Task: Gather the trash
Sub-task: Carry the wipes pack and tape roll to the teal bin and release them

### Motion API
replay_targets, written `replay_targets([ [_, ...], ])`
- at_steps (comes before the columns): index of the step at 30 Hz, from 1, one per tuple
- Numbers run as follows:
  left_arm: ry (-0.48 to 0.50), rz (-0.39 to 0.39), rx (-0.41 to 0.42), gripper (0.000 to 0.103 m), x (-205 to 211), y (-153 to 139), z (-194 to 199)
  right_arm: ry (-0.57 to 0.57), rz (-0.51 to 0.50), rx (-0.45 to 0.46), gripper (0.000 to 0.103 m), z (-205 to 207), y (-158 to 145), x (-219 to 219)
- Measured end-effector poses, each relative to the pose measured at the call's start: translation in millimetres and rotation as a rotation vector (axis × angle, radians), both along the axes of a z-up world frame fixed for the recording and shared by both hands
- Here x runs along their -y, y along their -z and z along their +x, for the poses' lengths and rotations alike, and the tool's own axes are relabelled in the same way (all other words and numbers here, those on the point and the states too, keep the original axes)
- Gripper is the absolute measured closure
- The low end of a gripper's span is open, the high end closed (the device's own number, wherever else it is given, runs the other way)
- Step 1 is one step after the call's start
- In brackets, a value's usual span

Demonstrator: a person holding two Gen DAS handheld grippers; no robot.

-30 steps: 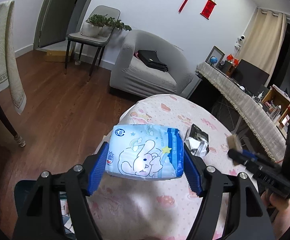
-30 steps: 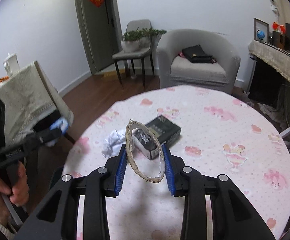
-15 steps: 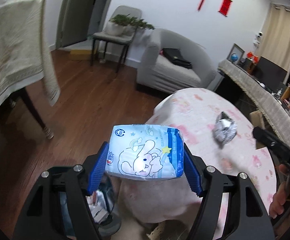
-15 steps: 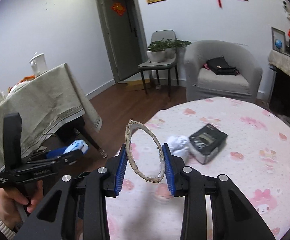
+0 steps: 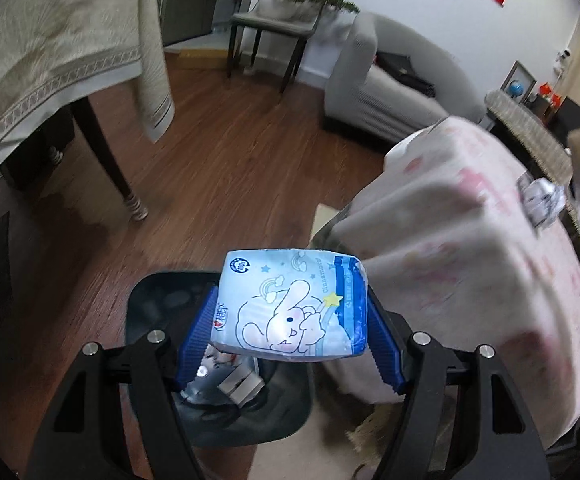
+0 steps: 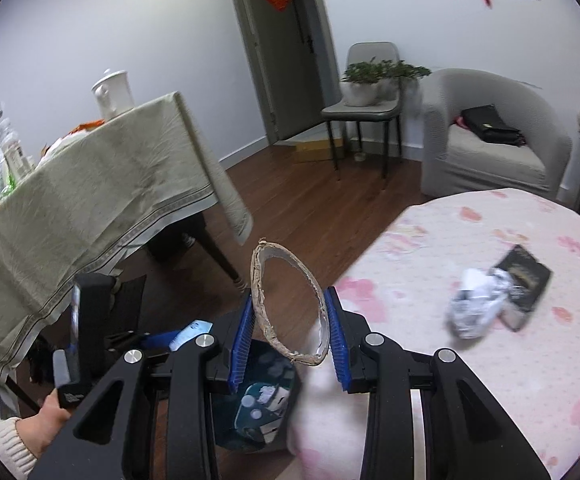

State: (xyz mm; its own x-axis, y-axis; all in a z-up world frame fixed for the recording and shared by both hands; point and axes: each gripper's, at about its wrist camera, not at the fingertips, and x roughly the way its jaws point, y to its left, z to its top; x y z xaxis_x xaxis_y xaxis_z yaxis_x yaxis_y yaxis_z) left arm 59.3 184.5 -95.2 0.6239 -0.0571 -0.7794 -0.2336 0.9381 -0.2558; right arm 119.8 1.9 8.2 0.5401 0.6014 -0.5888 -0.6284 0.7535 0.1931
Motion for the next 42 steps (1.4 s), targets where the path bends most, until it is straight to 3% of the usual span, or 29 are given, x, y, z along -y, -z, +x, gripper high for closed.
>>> replay_targets([
  [14, -0.015, -0.028, -0.192, 0.031, -37.0, 61.4, -20.6, -0.121, -0.083, -0.092, 0.068, -11.7, 36.9, -78.2],
  [18, 0.01, 0.018, -0.264, 0.031, -38.4, 77.6, -23.3, -0.144, -0.109, -0.105, 0.068, -14.2, 45.2, -94.0],
  [23, 0.052, 0.02, -0.359, 0.029, -37.5, 101.6, -29.2, -0.167, -0.154, -0.144, 0.067, -15.2, 60.5, -113.3],
  [36, 0.039, -0.025, -0.31, 0.017, -59.3, 89.2, -41.6, -0.185, -0.227, -0.19, 0.067, -15.4, 94.3, -148.2],
  [39, 0.03, -0.029, -0.296, 0.018, -60.2, 87.1, -41.6, -0.176, -0.24, -0.201, 0.067, -12.2, 100.9, -150.6],
  [42, 0.025, -0.025, -0.26, 0.026, -64.0, 75.8, -44.1, -0.173, -0.255, -0.209, 0.067, -9.3, 106.5, -151.7],
])
